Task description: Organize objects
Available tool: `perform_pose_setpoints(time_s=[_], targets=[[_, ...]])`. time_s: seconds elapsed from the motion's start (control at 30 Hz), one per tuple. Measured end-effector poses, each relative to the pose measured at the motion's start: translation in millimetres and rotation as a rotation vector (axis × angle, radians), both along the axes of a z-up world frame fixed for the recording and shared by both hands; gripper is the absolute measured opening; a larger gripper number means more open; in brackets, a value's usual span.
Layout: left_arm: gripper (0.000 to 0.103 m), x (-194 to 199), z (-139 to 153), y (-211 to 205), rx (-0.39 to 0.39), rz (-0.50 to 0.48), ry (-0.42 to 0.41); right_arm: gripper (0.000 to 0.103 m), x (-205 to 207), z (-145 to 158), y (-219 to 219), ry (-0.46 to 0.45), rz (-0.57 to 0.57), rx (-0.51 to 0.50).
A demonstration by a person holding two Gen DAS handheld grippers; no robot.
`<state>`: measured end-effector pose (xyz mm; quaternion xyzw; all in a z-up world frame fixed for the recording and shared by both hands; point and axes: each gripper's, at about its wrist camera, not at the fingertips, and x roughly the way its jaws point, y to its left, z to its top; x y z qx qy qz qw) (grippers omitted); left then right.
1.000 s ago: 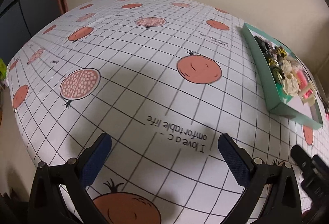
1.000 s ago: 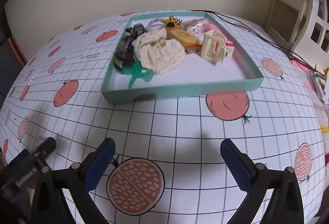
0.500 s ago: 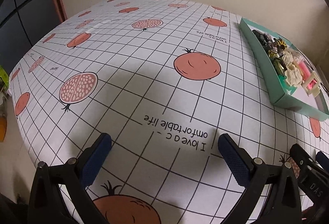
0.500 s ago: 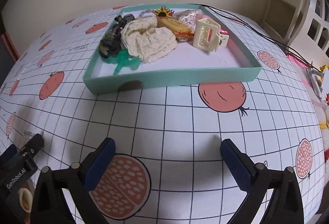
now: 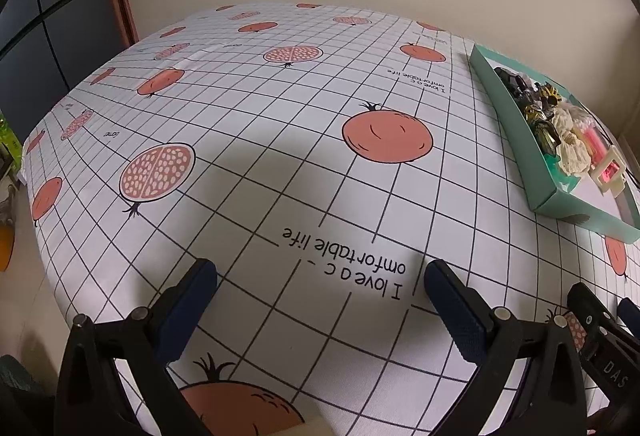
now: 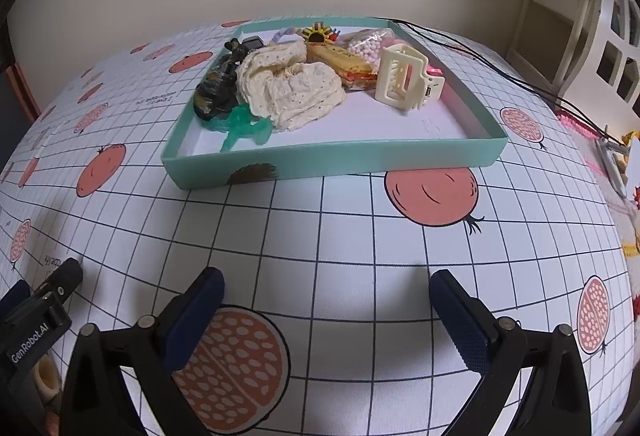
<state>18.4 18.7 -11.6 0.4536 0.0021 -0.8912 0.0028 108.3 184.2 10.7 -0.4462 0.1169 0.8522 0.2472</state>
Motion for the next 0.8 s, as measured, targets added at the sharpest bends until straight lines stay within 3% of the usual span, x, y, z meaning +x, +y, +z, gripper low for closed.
perform_pose_setpoints(time_s=[0.8], targets=[[0.103,1.1,0.0,-2.4,0.0,-0.003,0.002,0.103,-1.7,-0.4,1.5,0.01,-0.013,0.009]])
